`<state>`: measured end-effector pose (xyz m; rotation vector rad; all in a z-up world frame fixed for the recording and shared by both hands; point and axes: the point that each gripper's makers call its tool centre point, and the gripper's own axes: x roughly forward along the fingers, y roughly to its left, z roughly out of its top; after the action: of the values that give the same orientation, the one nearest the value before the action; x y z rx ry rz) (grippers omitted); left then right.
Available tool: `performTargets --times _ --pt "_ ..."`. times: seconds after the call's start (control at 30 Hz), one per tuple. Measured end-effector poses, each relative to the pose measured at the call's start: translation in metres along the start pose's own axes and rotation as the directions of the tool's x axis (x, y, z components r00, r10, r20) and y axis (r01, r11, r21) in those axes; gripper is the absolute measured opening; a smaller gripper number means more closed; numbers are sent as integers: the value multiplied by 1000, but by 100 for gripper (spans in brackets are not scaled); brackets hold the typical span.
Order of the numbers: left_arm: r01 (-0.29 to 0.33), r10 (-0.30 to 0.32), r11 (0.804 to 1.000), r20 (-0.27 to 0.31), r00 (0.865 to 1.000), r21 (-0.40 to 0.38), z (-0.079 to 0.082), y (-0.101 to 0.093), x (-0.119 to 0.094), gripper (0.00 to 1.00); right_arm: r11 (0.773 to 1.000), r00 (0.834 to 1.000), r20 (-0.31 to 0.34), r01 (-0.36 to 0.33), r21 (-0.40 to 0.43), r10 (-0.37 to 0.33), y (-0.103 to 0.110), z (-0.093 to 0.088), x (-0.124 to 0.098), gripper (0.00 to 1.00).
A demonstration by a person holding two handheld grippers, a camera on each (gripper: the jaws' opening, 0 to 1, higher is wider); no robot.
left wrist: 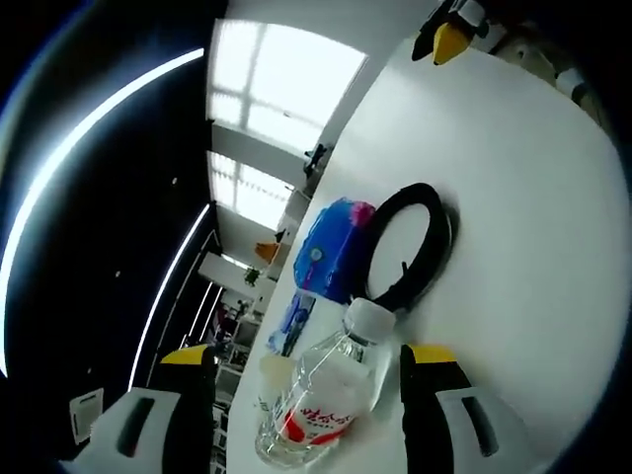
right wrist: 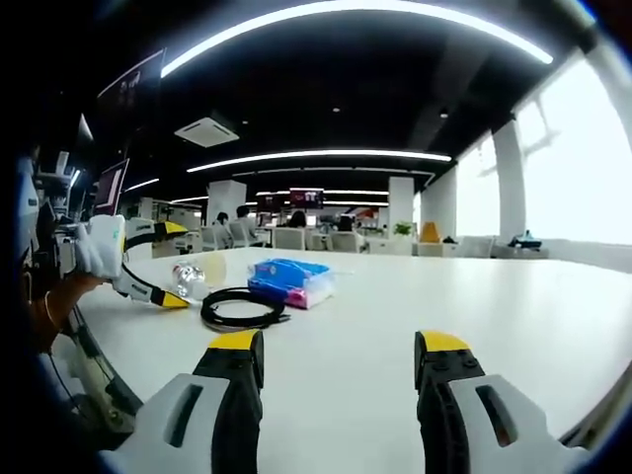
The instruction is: Arrange the tabletop items into an orderly group along one side of the table until the central work area is clear of visible clutter.
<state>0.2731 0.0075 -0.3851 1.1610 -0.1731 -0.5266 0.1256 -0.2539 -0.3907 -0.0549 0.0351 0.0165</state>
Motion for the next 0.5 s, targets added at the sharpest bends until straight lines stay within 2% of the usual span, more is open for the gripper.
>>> performTargets --times 0.5 --pt "-12 11 998 8 1000 66 5 2 9 76 1000 1000 7 3 6 -3 -3 2 -2 59"
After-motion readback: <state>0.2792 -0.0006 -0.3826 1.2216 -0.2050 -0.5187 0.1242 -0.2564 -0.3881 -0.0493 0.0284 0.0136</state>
